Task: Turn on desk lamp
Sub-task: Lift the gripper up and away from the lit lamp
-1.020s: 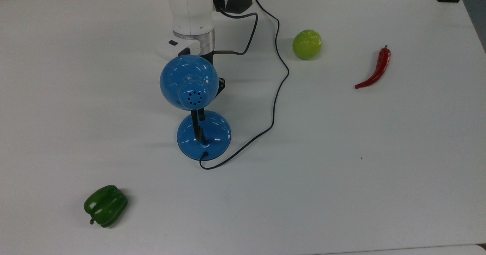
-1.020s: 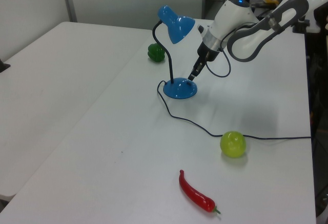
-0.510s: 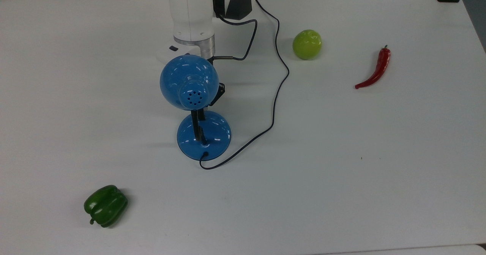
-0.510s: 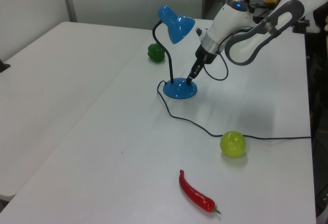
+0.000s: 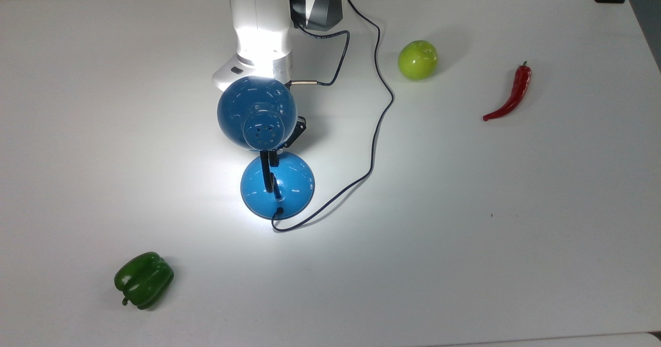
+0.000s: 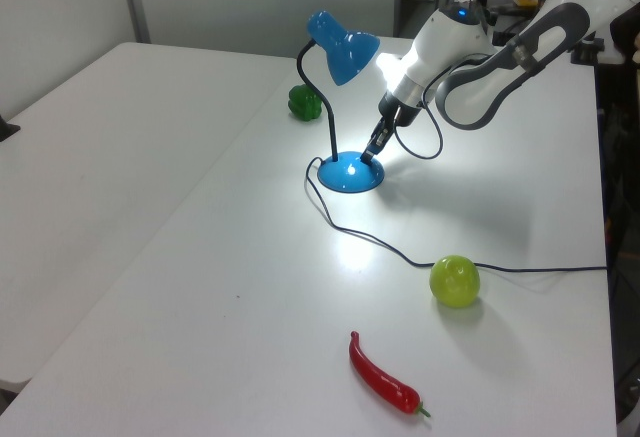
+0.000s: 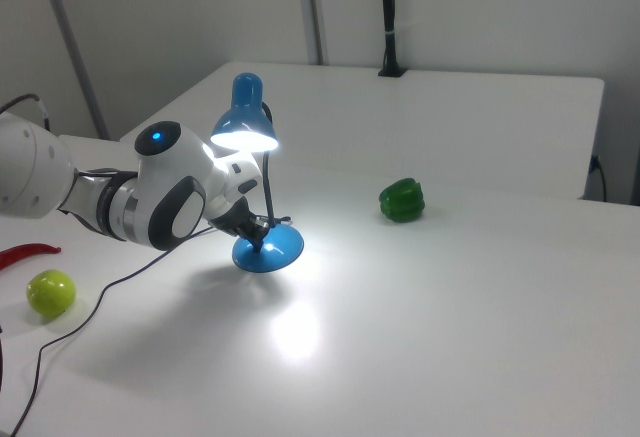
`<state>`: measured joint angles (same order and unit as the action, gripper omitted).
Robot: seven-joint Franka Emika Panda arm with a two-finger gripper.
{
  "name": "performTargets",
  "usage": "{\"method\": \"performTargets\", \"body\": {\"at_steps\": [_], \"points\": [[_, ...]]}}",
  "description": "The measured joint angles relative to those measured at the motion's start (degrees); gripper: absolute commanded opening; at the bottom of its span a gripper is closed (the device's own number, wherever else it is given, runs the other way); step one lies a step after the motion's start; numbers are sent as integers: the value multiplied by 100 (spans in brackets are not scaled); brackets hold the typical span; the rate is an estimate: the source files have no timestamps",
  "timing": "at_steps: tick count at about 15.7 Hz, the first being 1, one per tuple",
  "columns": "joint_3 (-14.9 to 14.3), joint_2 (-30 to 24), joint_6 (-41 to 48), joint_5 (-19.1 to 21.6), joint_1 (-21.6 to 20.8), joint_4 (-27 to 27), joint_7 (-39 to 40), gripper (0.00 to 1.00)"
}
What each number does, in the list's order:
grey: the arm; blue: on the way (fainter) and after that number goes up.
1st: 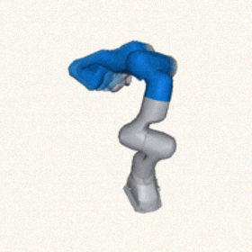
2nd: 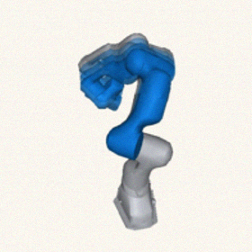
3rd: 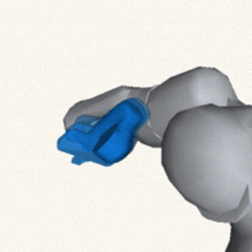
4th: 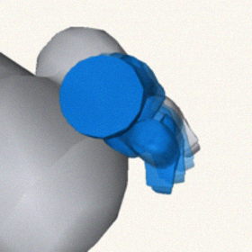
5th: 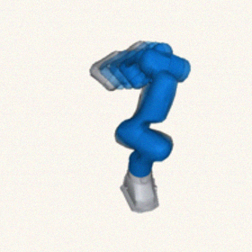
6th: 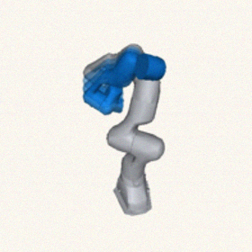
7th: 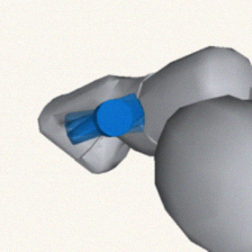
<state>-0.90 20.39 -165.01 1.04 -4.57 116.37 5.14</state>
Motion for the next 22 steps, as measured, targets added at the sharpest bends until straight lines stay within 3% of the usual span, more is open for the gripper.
{"method": "performTargets", "body": {"at_steps": [10, 16, 20, 21, 22], "points": [[-2, -58, 82, -53, 36, 5, 1, 0], [-2, -619, 1506, -54, 56, 22, 4, 9], [-1, -1022, 2745, -54, 56, 25, 4, 50], [-2, -1145, 3073, -54, 56, 25, 4, 64], [-2, -1269, 3389, -54, 56, 23, 4, 84]]}}
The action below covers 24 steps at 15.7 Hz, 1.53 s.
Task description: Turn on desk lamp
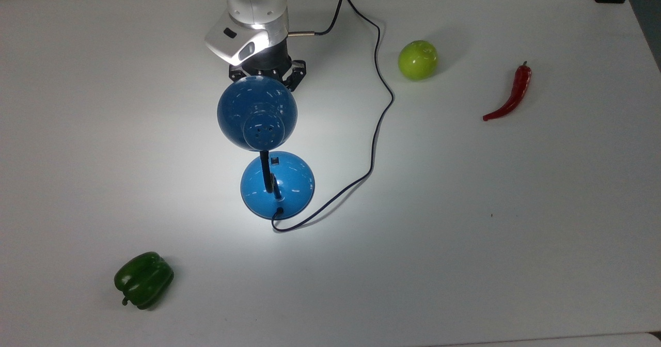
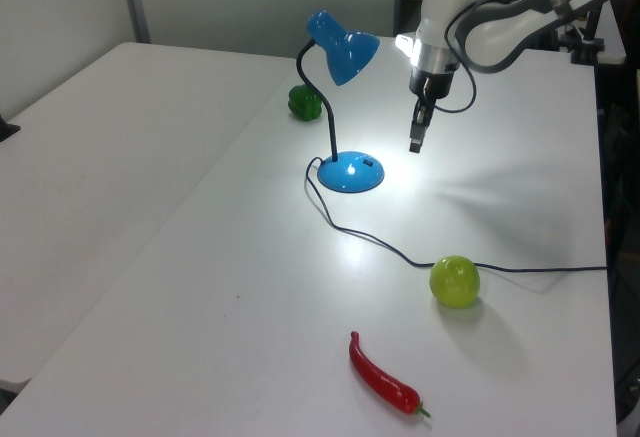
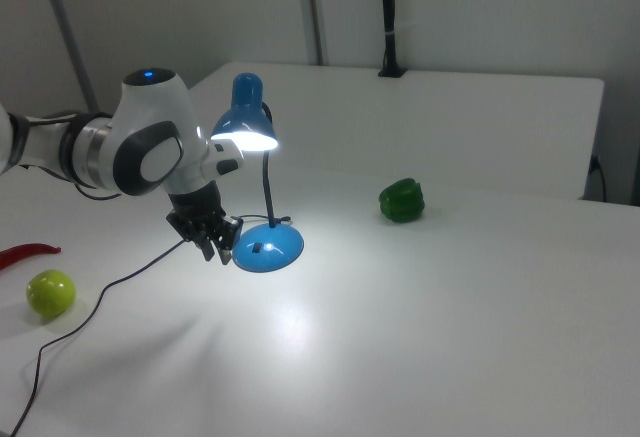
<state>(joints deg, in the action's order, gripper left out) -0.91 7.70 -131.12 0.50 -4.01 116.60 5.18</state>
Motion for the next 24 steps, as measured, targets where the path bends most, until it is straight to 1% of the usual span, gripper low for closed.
{"method": "performTargets", "body": {"at_steps": [1, 5, 8, 10, 14, 16, 19, 21, 24], "points": [[0, -127, 293, 0, 0, 0, 0, 100], [0, -610, 1263, 0, 0, -37, 0, 100], [0, -897, 2085, 0, 1, -238, -48, 100], [-1, -1016, 2593, 0, 2, -484, -370, 100], [-1, -1064, 3404, 0, 3, -1213, -1049, 100], [-1, -1063, 3596, 13, 3, -1577, -1250, 100], [-1, -1058, 3632, 193, 2, -1985, -1465, 100], [23, -1058, 3638, 233, 1, -2116, -1476, 100], [129, -1028, 3594, 225, -4, -2164, -1463, 100]]}}
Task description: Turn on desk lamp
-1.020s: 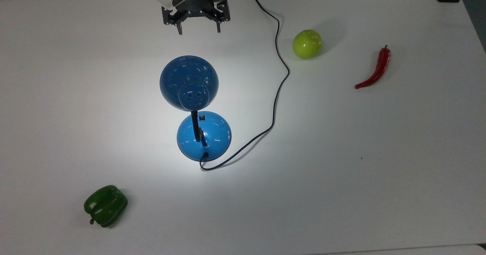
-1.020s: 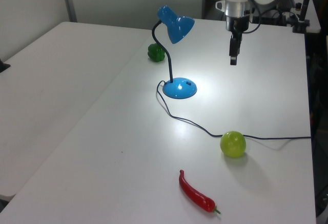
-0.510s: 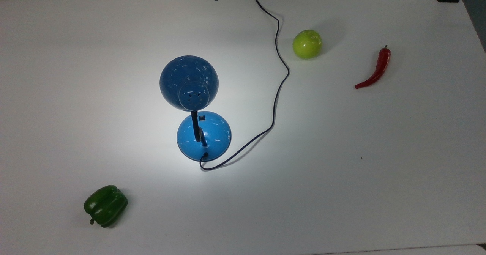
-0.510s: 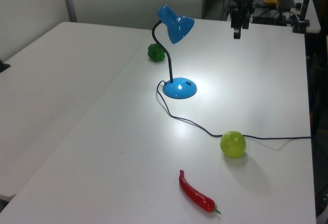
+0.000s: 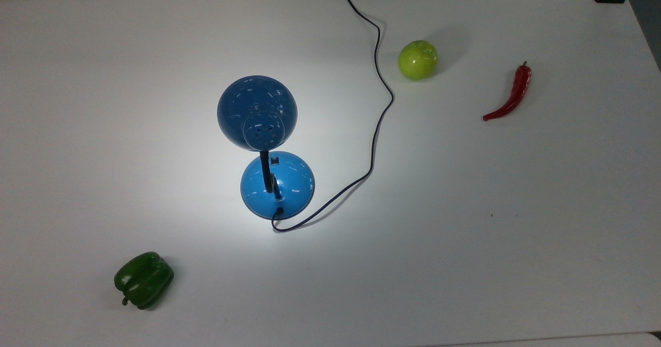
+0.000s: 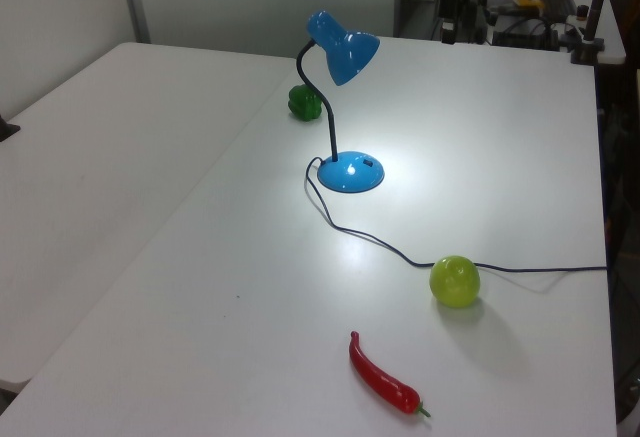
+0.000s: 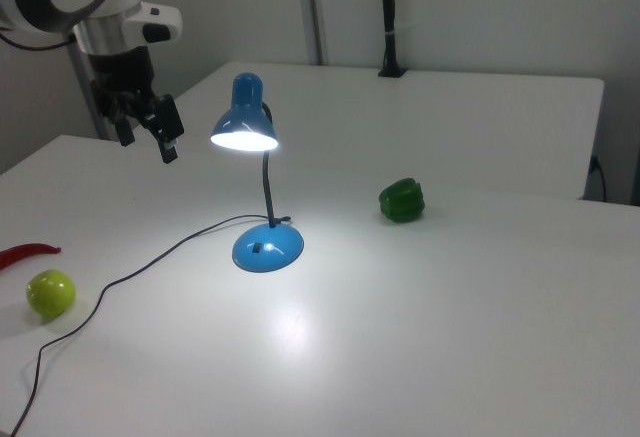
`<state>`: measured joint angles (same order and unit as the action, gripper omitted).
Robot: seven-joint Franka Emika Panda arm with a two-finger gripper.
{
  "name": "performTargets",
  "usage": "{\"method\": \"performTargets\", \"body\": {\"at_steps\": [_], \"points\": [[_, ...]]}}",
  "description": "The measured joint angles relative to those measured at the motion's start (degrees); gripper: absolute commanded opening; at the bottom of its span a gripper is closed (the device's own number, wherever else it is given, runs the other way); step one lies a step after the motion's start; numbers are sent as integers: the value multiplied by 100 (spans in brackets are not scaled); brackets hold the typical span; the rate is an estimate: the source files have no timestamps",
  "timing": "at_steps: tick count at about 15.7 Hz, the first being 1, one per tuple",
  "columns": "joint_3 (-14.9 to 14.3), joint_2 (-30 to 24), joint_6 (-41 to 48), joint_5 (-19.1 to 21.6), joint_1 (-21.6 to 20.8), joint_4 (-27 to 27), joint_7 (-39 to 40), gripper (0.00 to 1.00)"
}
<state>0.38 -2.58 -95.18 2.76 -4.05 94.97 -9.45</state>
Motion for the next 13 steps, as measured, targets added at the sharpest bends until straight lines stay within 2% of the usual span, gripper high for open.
{"method": "performTargets", "body": {"at_steps": [6, 13], "points": [[32, 109, -529, -113, 4, -14, 877, 100], [34, 203, -627, -113, -4, -16, 1001, 100]]}}
